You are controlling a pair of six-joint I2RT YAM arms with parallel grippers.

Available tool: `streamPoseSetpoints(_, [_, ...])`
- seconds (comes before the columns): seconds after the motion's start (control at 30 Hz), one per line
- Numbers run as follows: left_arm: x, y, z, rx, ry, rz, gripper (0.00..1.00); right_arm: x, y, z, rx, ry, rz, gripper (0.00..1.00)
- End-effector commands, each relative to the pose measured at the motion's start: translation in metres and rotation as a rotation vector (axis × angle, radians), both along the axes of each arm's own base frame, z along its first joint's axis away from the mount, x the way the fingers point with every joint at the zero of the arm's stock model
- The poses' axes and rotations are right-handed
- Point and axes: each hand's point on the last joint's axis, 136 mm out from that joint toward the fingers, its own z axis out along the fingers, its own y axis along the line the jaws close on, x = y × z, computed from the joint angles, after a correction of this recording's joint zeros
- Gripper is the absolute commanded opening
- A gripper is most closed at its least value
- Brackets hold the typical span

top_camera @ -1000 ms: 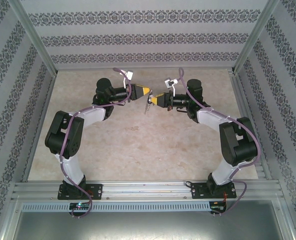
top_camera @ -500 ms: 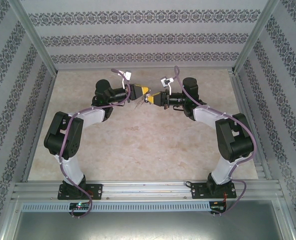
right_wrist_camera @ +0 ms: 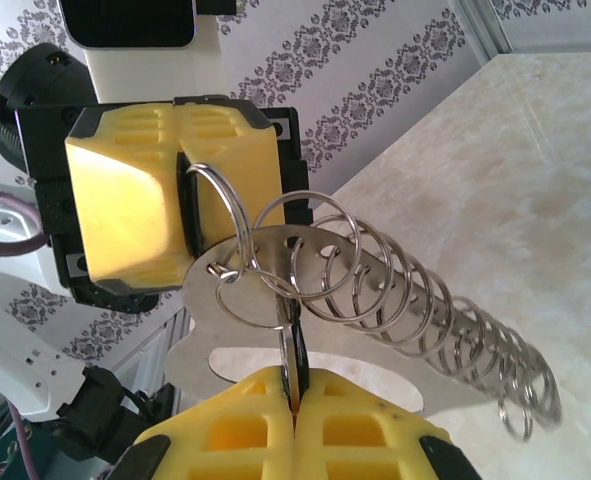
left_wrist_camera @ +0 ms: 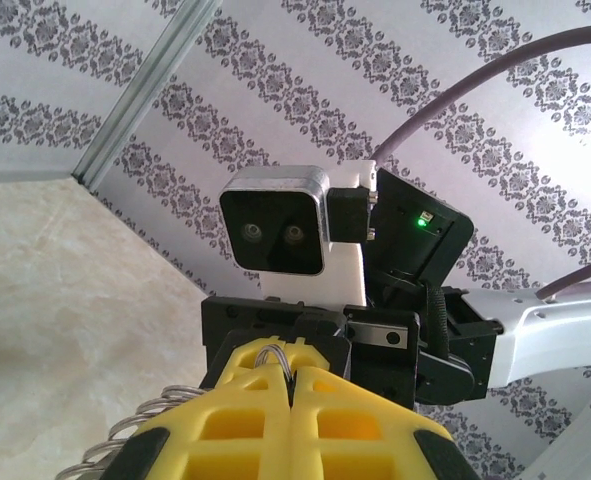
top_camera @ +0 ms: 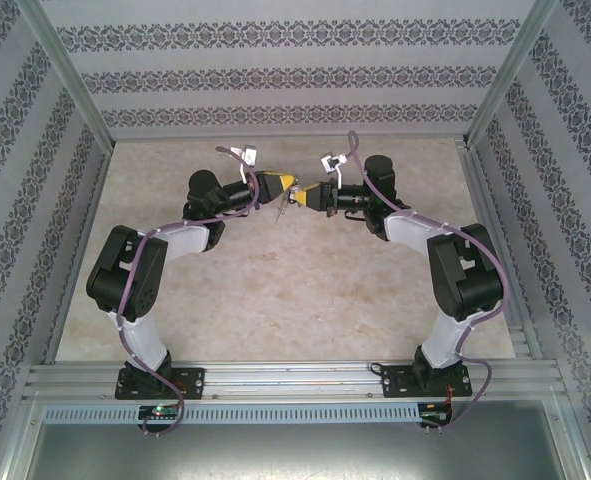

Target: Put the keys on the keyring

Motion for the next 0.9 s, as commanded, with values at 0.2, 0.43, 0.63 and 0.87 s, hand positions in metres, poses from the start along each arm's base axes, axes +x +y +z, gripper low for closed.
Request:
streamPoseSetpoints(0.2, [-0.029,-0.009,0.051,-0.100,-0.247,-0.019,0.00,-0.005,0.018,-0.003,0.004,0.038,0.067,0.00])
streamPoseSetpoints(0.43, [-0.034,-0.014,0.049,-0.082,-0.264,-0.059,0.00,-0.006,0.002,-0.002,0.024,0.050,0.098,0.00])
streamPoseSetpoints(0.63, [-0.042,-0.021,0.048,-0.062,-0.251,-0.170,0.00,-0.006,-0.012,0.006,0.038,0.045,0.122,0.00])
streamPoseSetpoints(0.87, [-0.047,-0.027,0.051,-0.050,-0.233,-0.253,0.00,-0.005,-0.017,0.007,0.036,0.055,0.134,0.00])
